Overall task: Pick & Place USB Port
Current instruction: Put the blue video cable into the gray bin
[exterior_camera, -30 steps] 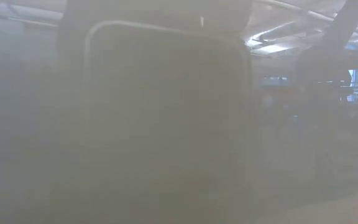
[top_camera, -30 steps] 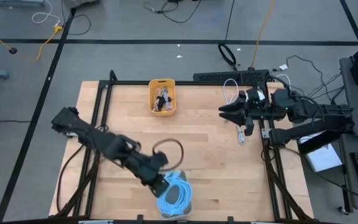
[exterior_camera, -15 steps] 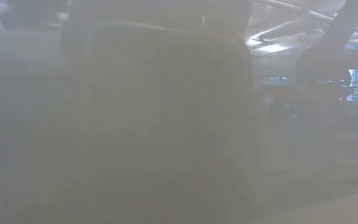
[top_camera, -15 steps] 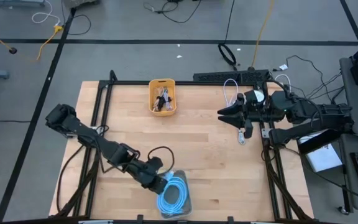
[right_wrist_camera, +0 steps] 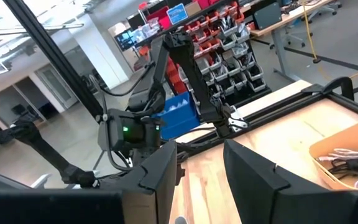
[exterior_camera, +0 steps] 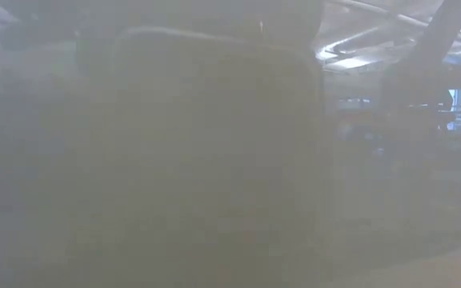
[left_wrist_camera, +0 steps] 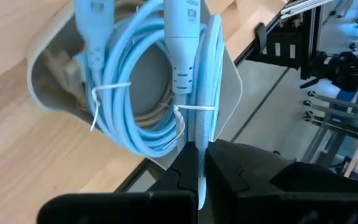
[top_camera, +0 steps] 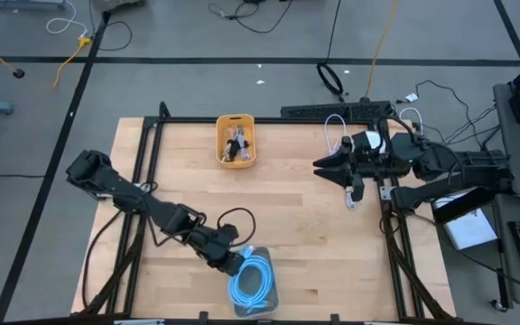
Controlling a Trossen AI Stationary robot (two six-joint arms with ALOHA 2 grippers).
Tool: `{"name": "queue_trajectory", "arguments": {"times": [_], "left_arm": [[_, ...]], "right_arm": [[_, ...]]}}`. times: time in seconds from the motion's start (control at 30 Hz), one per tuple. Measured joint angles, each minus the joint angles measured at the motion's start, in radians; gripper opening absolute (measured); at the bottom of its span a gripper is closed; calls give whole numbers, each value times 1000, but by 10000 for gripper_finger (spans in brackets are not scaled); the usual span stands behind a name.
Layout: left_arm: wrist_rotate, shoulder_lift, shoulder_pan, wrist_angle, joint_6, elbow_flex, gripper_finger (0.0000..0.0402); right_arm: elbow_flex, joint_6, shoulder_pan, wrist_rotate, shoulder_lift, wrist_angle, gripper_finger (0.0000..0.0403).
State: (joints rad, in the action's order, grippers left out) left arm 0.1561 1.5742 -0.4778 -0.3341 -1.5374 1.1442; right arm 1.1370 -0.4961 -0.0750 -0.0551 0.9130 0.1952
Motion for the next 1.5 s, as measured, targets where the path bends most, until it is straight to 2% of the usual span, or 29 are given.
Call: {"name": "queue_trajectory", "arguments": {"times": [0.33,0.63,0.93,1.17,1.5], "left_arm": [[67,9,46,-4,62,0,7],[96,9,48,12,57,-29,7],[83,9,48,208,36,-115,7],[83,9,51,141,36,-116,8],[76,9,51,131,61,-116,52]], "right_arm": [[0,-14,-11,4,35,-19,125],[0,-12,-12,3,35,-57,125],[0,-13,-12,0,35,-56,125],[0,-13,-12,-1,35,-57,125],[0,-3,-12,-23,35,-73,125]]}}
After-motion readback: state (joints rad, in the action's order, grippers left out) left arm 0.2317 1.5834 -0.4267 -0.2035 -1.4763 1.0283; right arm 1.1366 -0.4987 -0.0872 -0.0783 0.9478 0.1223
